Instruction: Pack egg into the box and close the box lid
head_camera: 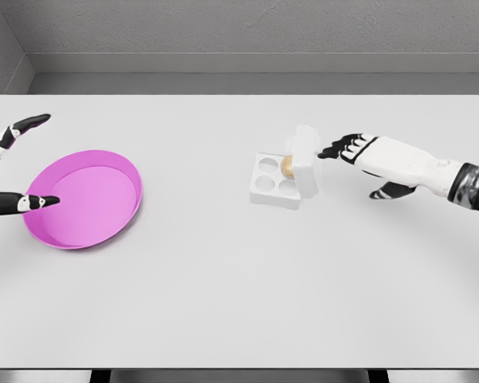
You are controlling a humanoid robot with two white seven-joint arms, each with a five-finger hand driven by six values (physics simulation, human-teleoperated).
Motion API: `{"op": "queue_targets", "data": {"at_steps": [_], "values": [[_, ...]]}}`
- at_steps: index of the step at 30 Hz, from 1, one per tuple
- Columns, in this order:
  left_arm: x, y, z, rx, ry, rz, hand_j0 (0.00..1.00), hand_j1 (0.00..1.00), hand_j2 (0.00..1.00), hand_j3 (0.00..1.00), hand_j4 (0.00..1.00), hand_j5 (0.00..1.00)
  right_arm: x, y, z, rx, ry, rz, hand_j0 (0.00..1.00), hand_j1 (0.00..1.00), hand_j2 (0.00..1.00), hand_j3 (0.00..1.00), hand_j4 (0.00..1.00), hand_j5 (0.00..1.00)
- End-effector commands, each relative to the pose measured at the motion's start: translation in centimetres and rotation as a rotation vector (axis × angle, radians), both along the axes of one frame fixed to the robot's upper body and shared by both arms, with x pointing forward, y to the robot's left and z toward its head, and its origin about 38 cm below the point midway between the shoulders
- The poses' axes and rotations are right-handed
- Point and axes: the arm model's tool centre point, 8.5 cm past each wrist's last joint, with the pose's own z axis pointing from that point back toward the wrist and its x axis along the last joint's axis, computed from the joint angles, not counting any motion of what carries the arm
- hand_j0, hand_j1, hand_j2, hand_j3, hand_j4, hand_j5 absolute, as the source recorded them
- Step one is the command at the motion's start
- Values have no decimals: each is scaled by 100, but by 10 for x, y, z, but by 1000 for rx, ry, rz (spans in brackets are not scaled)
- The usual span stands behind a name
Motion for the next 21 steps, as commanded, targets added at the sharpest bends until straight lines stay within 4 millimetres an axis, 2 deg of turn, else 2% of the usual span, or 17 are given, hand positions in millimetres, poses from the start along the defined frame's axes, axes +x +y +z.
{"op": "queue_targets", "data": {"at_steps": [1, 3, 7, 11, 13, 14, 17, 19, 21], "values": [[0, 1, 1, -8, -3, 2, 100, 100, 100, 100, 100, 100, -1, 14, 3, 27, -14, 26, 100, 100, 100, 100, 100, 100], [0, 0, 0, -12, -2, 0, 100, 100, 100, 100, 100, 100, -3, 19, 7, 31, -27, 42, 100, 100, 100, 100, 100, 100], [0, 0, 1, -11, -4, 1, 100, 100, 100, 100, 100, 100, -14, 48, 16, 68, -66, 116, 100, 100, 100, 100, 100, 100], [0, -1, 1, -12, -6, -2, 100, 100, 100, 100, 100, 100, -19, 51, 20, 72, -77, 130, 100, 100, 100, 100, 100, 100], [-1, -4, -1, -16, -2, -5, 100, 100, 100, 100, 100, 100, -15, 39, 24, 61, -87, 103, 100, 100, 100, 100, 100, 100], [-1, -8, -2, -28, -8, -12, 100, 100, 100, 100, 100, 100, -12, 21, 36, 60, -115, 57, 100, 100, 100, 100, 100, 100], [-1, -12, -1, -17, -14, -17, 100, 100, 100, 100, 100, 100, -8, -5, 33, 22, -94, 0, 100, 100, 100, 100, 100, 100], [1, -18, -7, 2, -8, -12, 100, 100, 100, 100, 100, 100, -6, -35, 38, -25, -90, -60, 100, 100, 100, 100, 100, 100], [2, -15, -5, 17, -13, -1, 100, 100, 100, 100, 100, 100, -5, -45, 37, -41, -78, -81, 100, 100, 100, 100, 100, 100]]}}
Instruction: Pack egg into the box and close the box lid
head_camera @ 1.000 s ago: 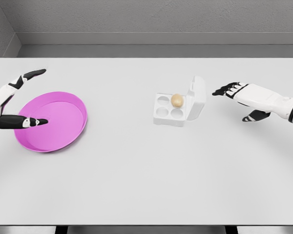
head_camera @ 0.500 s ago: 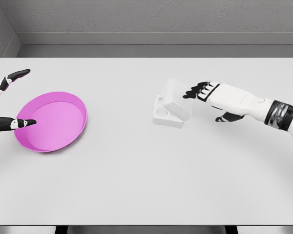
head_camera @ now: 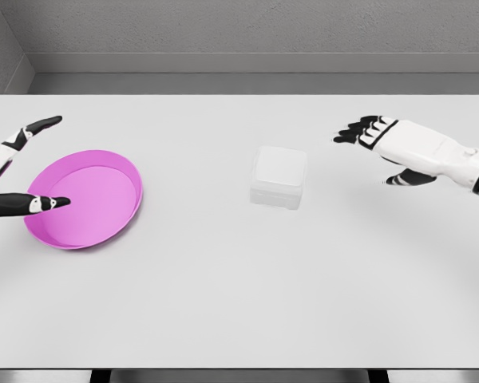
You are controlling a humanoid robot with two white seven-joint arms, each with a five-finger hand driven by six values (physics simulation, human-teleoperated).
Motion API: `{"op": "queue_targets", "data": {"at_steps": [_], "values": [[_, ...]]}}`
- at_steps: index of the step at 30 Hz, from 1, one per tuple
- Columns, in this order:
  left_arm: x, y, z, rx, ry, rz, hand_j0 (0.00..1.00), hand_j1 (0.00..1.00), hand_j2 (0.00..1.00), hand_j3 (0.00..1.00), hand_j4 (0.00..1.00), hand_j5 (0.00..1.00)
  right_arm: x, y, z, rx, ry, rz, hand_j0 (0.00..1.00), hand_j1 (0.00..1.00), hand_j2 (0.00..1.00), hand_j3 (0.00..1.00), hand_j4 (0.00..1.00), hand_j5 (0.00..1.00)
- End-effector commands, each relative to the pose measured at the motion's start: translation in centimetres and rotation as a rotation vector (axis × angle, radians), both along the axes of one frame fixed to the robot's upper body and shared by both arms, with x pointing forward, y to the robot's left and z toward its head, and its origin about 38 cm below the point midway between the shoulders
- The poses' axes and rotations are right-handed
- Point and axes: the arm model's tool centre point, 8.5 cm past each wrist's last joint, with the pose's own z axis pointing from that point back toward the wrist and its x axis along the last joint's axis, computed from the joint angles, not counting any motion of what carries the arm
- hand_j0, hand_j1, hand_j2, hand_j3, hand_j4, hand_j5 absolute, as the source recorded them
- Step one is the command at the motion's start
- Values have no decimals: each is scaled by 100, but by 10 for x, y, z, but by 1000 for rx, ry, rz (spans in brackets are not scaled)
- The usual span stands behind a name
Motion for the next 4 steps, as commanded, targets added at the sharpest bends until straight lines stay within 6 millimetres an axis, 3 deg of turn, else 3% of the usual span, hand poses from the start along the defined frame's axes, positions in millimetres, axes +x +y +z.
{"op": "queue_targets", "data": {"at_steps": [1, 4], "values": [[0, 0, -2, 6, 2, 7, 100, 100, 100, 100, 100, 100, 1, -19, 4, -19, 5, -42, 100, 100, 100, 100, 100, 100], [0, -3, -2, 5, 2, 2, 100, 100, 100, 100, 100, 100, 1, -23, 5, -31, 6, -46, 100, 100, 100, 100, 100, 100]]}}
